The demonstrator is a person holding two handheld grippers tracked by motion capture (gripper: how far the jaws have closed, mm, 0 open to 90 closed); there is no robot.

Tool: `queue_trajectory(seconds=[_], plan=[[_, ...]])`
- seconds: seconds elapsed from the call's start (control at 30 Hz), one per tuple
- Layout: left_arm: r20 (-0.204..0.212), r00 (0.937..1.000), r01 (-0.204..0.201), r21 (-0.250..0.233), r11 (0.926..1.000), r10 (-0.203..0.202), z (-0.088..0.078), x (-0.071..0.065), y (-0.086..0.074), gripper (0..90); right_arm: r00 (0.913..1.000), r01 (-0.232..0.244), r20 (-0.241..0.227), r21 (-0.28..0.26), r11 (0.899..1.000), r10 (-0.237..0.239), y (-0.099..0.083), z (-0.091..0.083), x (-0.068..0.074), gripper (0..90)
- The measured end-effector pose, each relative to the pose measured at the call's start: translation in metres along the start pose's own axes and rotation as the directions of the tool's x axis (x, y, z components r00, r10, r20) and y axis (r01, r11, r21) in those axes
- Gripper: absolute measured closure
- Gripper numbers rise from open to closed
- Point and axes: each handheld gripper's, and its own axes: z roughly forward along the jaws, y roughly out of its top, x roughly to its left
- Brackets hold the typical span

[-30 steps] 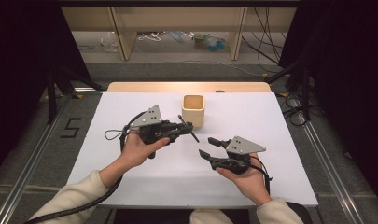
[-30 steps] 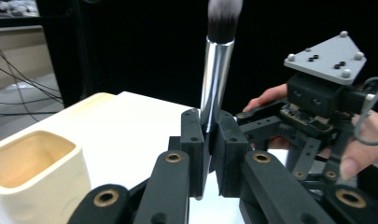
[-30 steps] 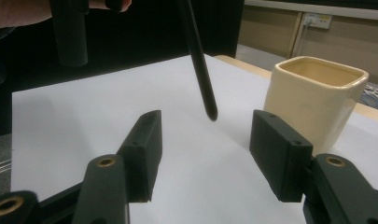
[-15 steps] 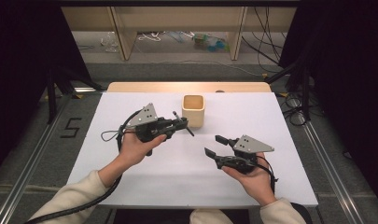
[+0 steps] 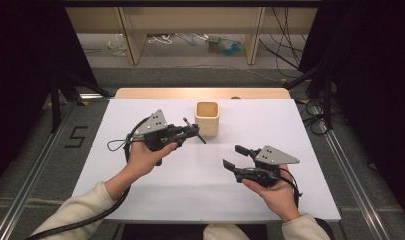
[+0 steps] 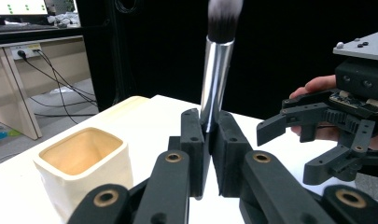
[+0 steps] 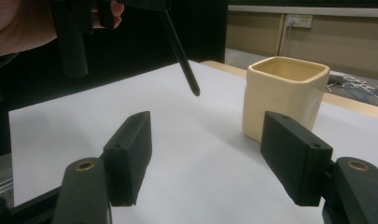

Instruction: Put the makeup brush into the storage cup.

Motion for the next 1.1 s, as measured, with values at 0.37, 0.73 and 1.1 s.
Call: queue_trajectory(seconds=[0.37,0.73,1.1], plan=[[-0.019,0.9998,0.001,-0.008,1.0,-0.001,-0.002,0.004,0.001,83.6,0.9998,-0.01,0.019,-0.022,1.0,0.011,-0.001,-0.014,-0.003,33.9],[-0.025,0.9997,-0.004,-0.016,0.9999,0.003,-0.002,0.007,0.002,83.6,0.9987,-0.024,0.043,-0.036,0.999,0.025,-0.003,-0.029,-0.006,32.7],[-0.033,0.9995,-0.001,-0.016,0.9999,0.001,-0.004,0.009,0.002,83.6,0.9974,-0.024,0.067,-0.053,0.998,0.028,-0.005,-0.038,-0.008,26.4]])
